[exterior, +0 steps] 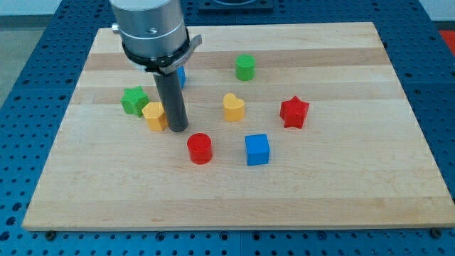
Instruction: Slide the green star a bit left
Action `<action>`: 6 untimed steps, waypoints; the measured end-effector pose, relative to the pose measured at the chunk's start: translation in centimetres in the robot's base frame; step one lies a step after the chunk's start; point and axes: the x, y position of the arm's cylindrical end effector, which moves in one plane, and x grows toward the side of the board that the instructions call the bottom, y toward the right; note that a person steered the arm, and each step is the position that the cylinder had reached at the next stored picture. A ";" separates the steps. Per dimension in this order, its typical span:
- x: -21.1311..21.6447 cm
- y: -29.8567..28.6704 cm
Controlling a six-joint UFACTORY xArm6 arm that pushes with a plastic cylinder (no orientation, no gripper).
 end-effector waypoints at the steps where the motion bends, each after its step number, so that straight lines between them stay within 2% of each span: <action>1: -1.5 0.1; 3: -3.6 -0.9; 6: -5.1 -5.5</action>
